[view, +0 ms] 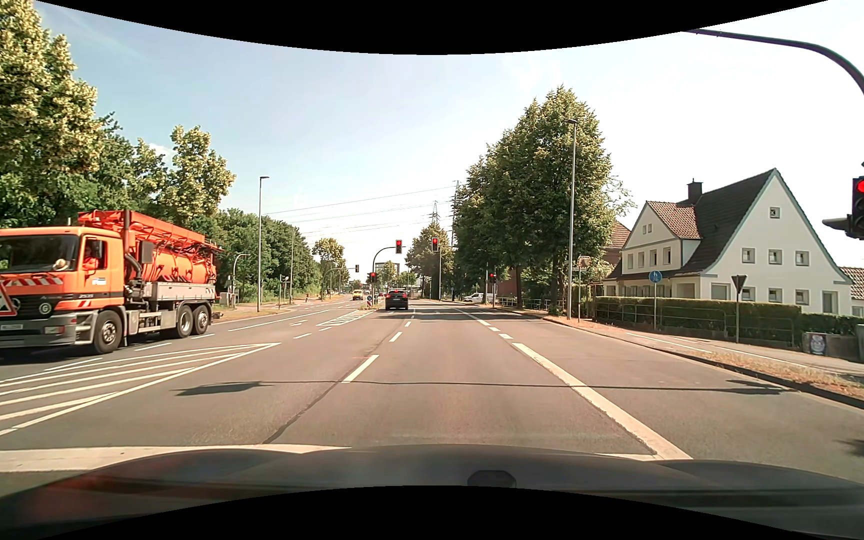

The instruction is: Follow the waypoints while adhering to traffic rules and regulations

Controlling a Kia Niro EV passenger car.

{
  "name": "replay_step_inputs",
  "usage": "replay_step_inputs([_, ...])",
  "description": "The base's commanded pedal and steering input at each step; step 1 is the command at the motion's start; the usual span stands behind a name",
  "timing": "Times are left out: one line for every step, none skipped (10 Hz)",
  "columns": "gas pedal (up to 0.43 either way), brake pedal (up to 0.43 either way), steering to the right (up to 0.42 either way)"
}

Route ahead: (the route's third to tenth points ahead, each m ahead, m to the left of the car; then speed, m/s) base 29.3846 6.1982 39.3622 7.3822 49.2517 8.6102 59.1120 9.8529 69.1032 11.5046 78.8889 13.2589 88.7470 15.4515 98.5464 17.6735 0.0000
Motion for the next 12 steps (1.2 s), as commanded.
replay_step_inputs([0.0,0.268,0.006])
replay_step_inputs([0.0,0.268,0.006])
replay_step_inputs([0.0,0.268,0.006])
replay_step_inputs([0.0,0.268,0.006])
replay_step_inputs([0.0,0.268,0.006])
replay_step_inputs([0.0,0.274,0.006])
replay_step_inputs([0.0,0.268,0.006])
replay_step_inputs([0.0,0.268,0.006])
replay_step_inputs([0.0,0.268,0.006])
replay_step_inputs([0.0,0.268,0.006])
replay_step_inputs([0.0,0.268,0.006])
replay_step_inputs([0.0,0.268,0.006])
